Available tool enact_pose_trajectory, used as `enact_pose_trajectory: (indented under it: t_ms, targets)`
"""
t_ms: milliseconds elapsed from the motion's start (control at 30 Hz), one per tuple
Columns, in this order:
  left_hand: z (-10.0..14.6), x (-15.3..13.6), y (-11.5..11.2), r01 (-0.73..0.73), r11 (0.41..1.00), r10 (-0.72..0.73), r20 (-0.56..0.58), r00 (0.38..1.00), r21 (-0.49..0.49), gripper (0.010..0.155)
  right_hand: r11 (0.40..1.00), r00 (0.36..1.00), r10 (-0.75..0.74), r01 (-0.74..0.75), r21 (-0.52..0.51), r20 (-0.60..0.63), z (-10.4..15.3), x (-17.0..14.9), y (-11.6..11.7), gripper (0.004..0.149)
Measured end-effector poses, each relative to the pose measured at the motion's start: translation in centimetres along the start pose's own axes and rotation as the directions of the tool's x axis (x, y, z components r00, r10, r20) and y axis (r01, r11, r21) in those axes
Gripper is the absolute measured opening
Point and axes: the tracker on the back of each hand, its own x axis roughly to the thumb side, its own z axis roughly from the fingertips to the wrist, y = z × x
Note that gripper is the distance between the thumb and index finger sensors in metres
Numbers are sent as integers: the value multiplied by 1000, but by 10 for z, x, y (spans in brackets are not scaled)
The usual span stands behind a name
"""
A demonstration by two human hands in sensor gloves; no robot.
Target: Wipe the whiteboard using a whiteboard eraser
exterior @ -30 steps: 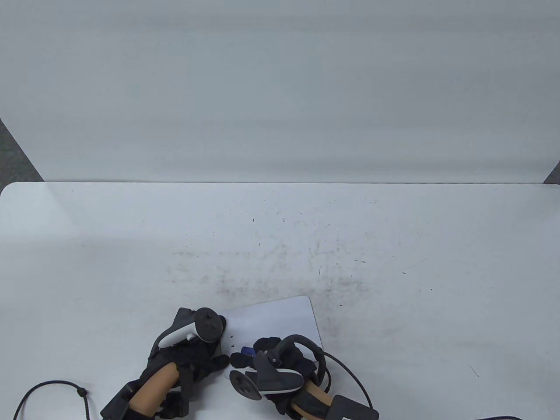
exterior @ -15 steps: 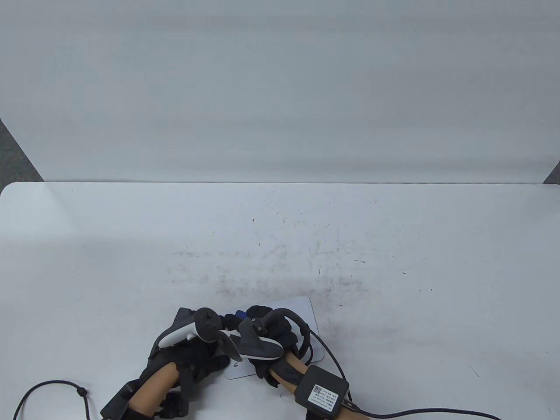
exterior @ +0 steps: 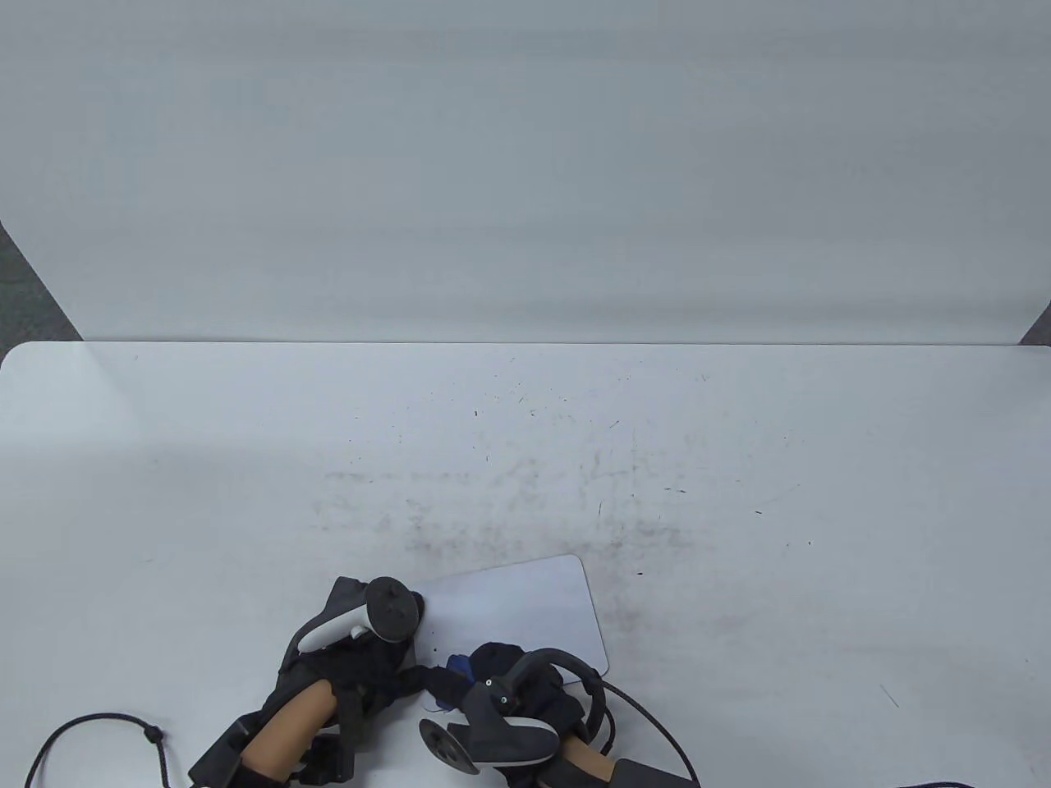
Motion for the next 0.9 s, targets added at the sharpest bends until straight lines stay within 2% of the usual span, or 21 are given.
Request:
enact_pose_trajectory:
  t_ms: [100, 433, 533, 667, 900]
  targets:
    - [0, 0, 0, -1, 1000, 1, 1, 1000, 0, 92, 999, 999, -34, 34, 29, -9, -7, -7, 1, 62]
    - [0, 0, 0, -2, 1000, 2, 2, 1000, -1, 92, 999, 986, -28, 25, -21, -163, -56, -27, 7, 61]
    - [0, 0, 0, -2, 1000, 2, 2, 1000, -1, 92, 999, 977, -40, 42, 3, -211, -64, -27, 6, 61]
    - [0, 0, 0, -1, 1000, 1, 1, 1000, -2, 92, 996, 963, -76, 86, 24, -259, -63, -24, 6, 62]
    - [0, 0, 0, 1, 1000, -1, -2, 1000, -3, 92, 993, 979, -70, 86, 76, -192, -45, -12, 2, 63]
